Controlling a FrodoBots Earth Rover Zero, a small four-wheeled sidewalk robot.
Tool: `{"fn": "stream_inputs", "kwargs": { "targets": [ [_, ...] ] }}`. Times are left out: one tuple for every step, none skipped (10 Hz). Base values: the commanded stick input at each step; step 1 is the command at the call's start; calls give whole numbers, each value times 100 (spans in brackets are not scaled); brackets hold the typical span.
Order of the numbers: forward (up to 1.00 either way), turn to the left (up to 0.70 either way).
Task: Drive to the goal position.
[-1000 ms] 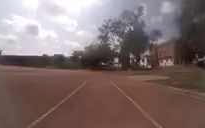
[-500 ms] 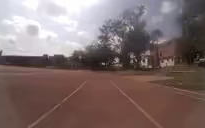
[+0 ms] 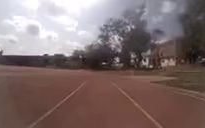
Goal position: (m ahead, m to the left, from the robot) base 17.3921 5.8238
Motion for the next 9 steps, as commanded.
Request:
{"fn": "stream_inputs", "kwargs": {
  "targets": [
    [70,0],
    [70,0],
    [70,0],
    [70,0],
    [70,0],
    [70,0],
    [70,0],
    [70,0],
    [70,0]
  ]
}}
